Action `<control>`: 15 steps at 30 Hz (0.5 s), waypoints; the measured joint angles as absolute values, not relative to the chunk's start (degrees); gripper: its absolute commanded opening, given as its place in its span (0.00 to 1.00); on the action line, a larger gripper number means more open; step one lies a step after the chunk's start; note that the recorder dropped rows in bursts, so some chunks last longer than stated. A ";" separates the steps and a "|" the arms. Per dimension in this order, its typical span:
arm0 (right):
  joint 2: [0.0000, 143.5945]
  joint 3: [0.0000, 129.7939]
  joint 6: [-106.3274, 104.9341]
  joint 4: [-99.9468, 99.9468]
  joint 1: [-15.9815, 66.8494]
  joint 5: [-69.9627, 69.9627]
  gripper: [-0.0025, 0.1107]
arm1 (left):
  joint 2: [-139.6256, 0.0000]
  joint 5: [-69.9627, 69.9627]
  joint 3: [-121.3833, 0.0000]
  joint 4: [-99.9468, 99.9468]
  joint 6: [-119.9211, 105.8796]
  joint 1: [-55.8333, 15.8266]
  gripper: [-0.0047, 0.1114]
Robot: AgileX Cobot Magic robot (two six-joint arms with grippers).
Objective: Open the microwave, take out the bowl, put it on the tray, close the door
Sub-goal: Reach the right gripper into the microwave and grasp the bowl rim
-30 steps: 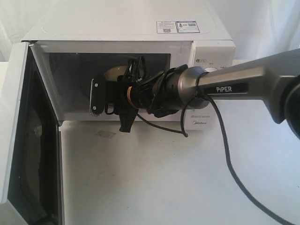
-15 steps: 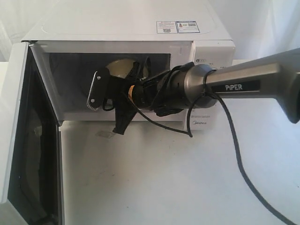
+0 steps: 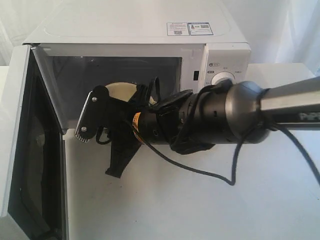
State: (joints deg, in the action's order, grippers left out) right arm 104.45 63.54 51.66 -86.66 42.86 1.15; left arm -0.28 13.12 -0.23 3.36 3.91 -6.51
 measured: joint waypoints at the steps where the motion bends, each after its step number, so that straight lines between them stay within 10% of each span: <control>1: 103.35 62.73 52.80 -86.55 43.18 1.30 0.02 | -0.28 13.12 -0.23 3.36 3.91 -6.51 0.04; 15: 89.35 50.37 70.07 -92.20 44.95 -5.98 0.02 | -0.28 13.12 -0.23 3.36 3.91 -6.51 0.04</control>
State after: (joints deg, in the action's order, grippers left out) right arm 89.35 50.37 70.07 -92.20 44.95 -5.98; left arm -0.28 13.12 -0.23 3.36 3.91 -6.51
